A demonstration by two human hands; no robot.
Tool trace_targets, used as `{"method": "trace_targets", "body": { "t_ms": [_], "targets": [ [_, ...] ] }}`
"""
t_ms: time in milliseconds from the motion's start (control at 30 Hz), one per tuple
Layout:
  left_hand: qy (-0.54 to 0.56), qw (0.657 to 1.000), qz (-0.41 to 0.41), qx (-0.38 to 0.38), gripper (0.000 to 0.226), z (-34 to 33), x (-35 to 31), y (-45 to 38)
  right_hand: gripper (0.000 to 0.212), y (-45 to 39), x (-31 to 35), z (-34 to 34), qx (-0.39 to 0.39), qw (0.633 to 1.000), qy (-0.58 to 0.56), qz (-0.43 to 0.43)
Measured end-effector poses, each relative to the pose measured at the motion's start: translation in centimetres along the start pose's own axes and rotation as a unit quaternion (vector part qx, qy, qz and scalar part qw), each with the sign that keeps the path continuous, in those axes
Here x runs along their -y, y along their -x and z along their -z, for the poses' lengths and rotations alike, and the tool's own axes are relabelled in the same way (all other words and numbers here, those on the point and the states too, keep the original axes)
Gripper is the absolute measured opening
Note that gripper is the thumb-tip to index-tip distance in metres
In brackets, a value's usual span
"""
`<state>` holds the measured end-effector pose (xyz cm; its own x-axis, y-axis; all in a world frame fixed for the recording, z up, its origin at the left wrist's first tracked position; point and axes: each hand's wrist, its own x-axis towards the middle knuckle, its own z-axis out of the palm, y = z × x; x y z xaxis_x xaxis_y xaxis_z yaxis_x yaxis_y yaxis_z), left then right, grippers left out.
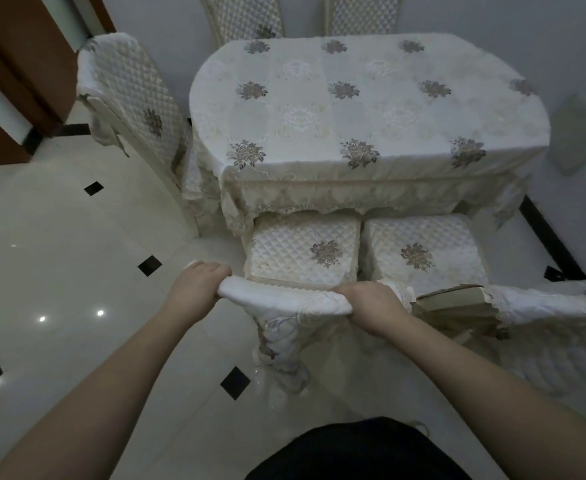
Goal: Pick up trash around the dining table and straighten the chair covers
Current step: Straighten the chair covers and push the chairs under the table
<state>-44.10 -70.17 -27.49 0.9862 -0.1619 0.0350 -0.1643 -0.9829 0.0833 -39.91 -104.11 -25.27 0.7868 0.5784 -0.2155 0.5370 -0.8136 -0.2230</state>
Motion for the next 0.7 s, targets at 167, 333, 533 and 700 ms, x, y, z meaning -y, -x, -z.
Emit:
{"method": "trace_targets", "body": {
  "t_ms": [167,333,533,700],
  "targets": [
    [-0.007,1.000,0.005,0.011,0.021,-0.4,-2.7,-1.9,0.027,-0.6,-2.8,2.3,-0.004,0.999,0.025,-0.033],
    [-0.018,1.000,-0.002,0.012,0.029,-1.6,-5.8,-3.6,0.023,-0.7,-6.6,3.4,-0.024,0.999,0.020,-0.036],
    [-0.032,0.999,0.017,0.036,0.028,-2.0,-6.4,-6.2,0.016,-3.2,-9.7,3.0,-0.062,0.998,0.002,-0.022],
    [-0.045,0.995,0.073,0.046,0.026,-1.8,-5.7,-9.3,0.017,-6.5,-10.5,3.9,-0.071,0.997,0.006,-0.004]
  ]
}}
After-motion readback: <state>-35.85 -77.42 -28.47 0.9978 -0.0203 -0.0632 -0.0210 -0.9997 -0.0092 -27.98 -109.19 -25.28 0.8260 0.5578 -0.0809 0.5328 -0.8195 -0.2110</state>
